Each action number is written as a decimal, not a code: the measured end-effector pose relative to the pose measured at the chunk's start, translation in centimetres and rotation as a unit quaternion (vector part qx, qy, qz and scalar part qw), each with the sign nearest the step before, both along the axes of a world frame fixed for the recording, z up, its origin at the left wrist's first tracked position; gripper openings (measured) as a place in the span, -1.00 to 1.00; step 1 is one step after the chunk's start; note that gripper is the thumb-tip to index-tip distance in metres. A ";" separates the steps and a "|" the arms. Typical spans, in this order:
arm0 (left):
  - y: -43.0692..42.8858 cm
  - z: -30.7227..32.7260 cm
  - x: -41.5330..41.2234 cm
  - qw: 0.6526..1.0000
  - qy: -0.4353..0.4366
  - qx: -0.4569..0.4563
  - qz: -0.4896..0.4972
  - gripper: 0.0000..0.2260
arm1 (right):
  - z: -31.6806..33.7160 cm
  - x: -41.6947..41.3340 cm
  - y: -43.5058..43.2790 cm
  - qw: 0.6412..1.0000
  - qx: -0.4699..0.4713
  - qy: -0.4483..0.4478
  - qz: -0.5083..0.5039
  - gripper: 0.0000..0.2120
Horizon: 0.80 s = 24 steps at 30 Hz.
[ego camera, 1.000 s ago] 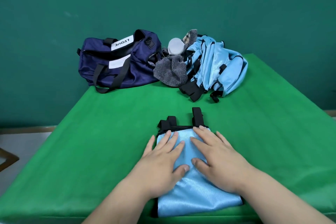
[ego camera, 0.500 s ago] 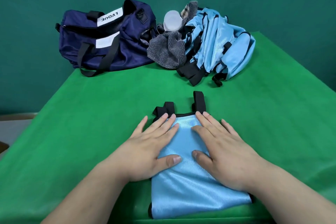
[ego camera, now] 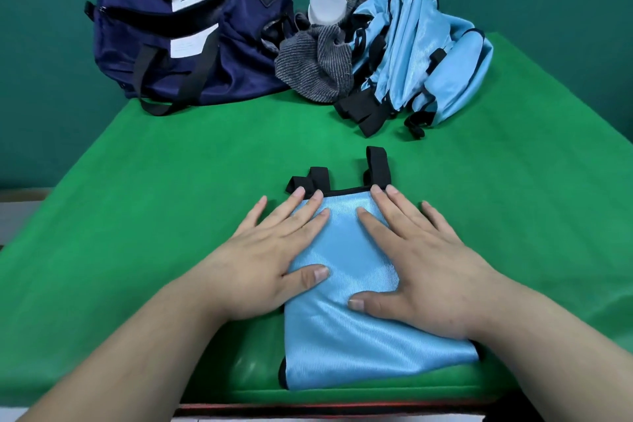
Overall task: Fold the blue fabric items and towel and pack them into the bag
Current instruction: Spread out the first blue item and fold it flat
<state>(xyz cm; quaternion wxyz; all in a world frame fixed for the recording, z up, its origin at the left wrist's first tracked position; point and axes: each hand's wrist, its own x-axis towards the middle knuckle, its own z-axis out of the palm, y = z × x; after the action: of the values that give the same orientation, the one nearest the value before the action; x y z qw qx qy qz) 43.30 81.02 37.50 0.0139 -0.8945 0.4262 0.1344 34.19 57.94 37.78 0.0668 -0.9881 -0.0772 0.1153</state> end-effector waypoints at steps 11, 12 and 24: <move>0.1 -0.8 0.2 0.999 0.000 -0.044 0.008 -0.29 | 0.4 -2.7 2.0 0.998 -0.055 -0.017 -0.005 0.17; 0.1 -0.9 0.2 0.999 -0.003 -0.048 0.010 -0.30 | 0.2 -2.8 1.9 0.998 -0.055 -0.014 -0.004 0.17; 3.1 -0.9 -6.4 0.980 -0.036 -0.195 0.026 -0.36 | -1.5 -7.1 -1.6 0.981 0.147 -0.122 0.020 -0.21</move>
<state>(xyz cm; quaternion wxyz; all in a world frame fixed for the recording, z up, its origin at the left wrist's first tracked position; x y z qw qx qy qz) 36.87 84.15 36.56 -0.1494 -0.8951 0.4197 0.0170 27.08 56.30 36.28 0.1992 -0.9723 -0.1209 -0.0174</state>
